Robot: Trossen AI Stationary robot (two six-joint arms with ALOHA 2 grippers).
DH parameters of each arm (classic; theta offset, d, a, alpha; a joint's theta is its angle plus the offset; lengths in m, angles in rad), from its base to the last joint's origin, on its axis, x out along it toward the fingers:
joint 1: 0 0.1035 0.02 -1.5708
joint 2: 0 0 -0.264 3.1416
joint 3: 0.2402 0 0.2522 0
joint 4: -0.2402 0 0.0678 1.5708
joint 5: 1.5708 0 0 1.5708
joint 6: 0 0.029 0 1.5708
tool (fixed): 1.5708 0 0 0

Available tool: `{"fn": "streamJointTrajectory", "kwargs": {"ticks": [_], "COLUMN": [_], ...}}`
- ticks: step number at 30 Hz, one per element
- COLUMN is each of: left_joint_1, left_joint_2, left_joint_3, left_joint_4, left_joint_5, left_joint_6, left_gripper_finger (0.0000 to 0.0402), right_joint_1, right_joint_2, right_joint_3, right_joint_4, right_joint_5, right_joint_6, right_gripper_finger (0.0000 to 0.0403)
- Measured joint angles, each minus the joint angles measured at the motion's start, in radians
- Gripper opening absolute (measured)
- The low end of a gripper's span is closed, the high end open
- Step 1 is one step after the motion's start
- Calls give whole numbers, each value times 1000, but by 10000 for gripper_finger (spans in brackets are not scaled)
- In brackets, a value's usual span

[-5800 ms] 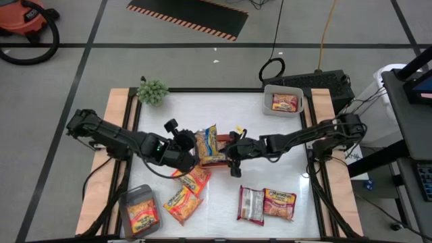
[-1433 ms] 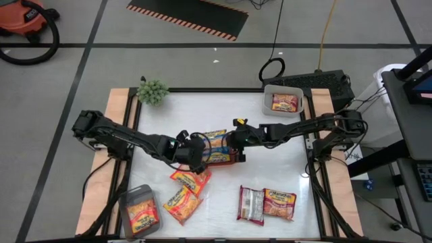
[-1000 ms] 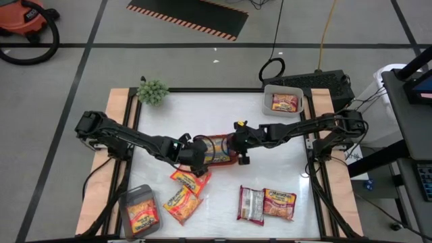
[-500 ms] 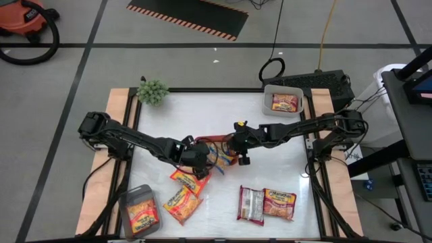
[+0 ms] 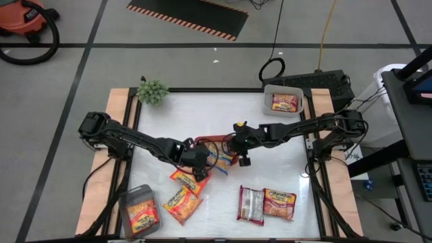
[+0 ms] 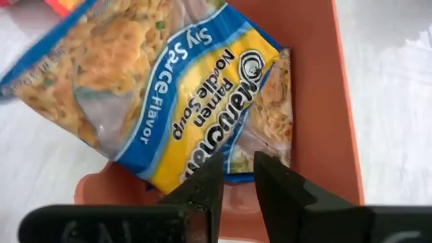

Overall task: Sort Maruchan noodles
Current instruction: Put the blue noodle pack into the orange bin

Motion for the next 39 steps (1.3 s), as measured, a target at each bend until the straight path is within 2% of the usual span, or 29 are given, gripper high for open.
{"fn": "streamJointTrajectory", "kwargs": {"ticks": [7,12,14,17,20,25,29,33,39], "left_joint_1": [-46,-77,-82,-102,-129,-160,-161,-145,-93], "left_joint_2": [-18,-28,-35,-56,-59,-10,56,122,184], "left_joint_3": [0,-1,1,-1,2,2,1,1,0], "left_joint_4": [-31,-116,-92,-42,83,291,419,474,483], "left_joint_5": [49,-31,-54,-56,-56,-55,-28,91,103], "left_joint_6": [92,114,128,180,269,445,525,546,537], "left_gripper_finger": [152,173,180,181,181,181,181,181,153], "right_joint_1": [1,1,1,1,1,1,1,19,27], "right_joint_2": [0,0,0,-9,-50,-213,-336,-421,-487], "right_joint_3": [0,0,0,0,-1,-1,-1,-19,-70], "right_joint_4": [-2,-3,-7,-10,-42,-151,-186,-185,-173], "right_joint_5": [0,0,1,2,21,129,136,136,136], "right_joint_6": [-5,-13,-16,-36,-84,-89,-34,-11,-18], "right_gripper_finger": [77,77,77,77,77,77,77,77,77]}}
